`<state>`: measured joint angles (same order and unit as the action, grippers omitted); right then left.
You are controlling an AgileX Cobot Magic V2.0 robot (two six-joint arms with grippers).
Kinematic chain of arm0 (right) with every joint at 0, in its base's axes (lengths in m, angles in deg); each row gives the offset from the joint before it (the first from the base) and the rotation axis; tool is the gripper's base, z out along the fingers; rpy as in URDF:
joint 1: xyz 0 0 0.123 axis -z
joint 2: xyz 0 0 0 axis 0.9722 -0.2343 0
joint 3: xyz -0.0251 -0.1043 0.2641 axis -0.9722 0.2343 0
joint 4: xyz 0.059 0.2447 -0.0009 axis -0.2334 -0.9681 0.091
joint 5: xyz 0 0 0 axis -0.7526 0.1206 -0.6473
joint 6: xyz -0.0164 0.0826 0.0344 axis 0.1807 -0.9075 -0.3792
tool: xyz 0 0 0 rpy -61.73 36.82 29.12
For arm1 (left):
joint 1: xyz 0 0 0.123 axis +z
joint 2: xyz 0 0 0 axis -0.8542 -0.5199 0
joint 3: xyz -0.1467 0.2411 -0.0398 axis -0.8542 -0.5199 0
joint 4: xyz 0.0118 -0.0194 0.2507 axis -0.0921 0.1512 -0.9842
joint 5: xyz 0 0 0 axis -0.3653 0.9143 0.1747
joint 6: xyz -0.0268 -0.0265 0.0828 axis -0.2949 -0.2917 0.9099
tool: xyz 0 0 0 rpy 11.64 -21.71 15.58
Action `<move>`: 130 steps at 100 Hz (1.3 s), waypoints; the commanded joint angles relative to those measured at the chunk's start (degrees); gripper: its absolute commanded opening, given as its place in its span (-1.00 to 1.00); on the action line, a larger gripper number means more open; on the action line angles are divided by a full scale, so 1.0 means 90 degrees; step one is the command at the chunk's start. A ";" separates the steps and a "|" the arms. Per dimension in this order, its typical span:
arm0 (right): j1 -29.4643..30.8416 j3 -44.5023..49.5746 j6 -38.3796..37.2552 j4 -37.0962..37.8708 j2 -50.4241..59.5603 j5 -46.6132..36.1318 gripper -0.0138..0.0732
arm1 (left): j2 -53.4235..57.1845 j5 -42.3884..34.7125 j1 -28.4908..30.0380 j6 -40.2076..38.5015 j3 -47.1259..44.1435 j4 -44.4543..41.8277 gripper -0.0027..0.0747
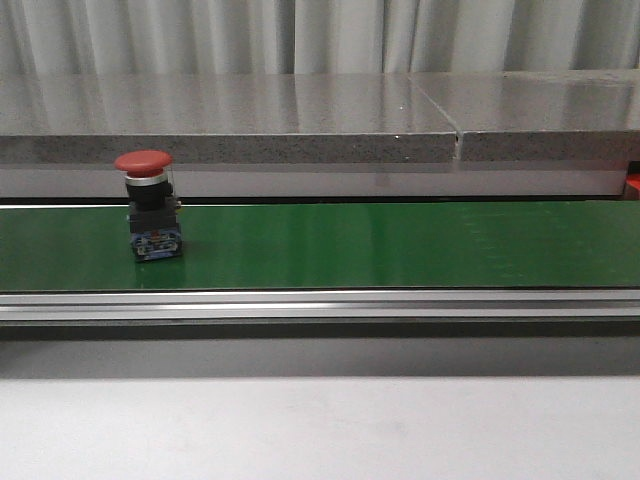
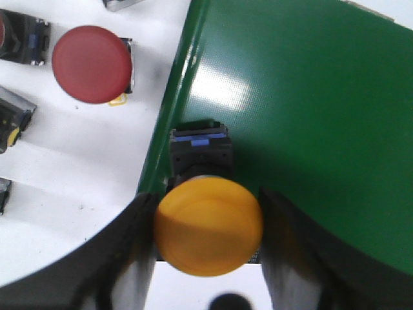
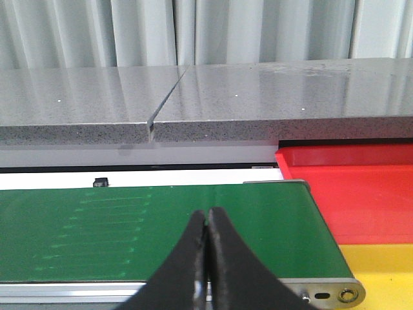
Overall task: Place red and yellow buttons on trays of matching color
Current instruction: 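Set the yellow button on the belt behind the red one, release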
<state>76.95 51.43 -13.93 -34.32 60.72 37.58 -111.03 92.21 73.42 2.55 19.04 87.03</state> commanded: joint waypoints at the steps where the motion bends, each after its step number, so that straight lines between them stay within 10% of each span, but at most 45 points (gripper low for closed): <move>1: -0.0021 -0.0090 0.0011 0.0007 0.0064 -0.0528 -0.83 | 0.0234 -0.0147 -0.0042 0.0216 0.0303 0.0326 0.20; 11: -0.0021 -0.0090 0.0011 0.0007 0.0064 -0.0528 -0.83 | 0.0249 -0.0253 -0.0042 0.0282 0.0526 0.0614 0.50; 38: -0.0021 -0.0090 0.0011 0.0007 0.0064 -0.0528 -0.83 | 0.0920 -0.1016 -0.0460 0.0907 0.0701 0.0795 0.49; 50: -0.0021 -0.0090 0.0011 0.0007 0.0064 -0.0528 -0.83 | 0.1281 -0.1182 -0.0853 0.1216 0.0701 0.0736 0.17; 69: -0.0021 -0.0090 0.0011 0.0007 0.0064 -0.0528 -0.83 | 0.1847 -0.1270 -0.1468 0.1381 0.0677 0.0618 -0.97; 130: -0.0021 -0.0090 0.0011 0.0007 0.0064 -0.0528 -0.83 | 0.4917 -0.2951 -0.2322 0.0990 -0.2242 -0.0242 -0.99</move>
<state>76.95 51.43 -13.93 -34.32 60.72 37.58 -72.13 71.72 52.90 12.20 1.02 84.07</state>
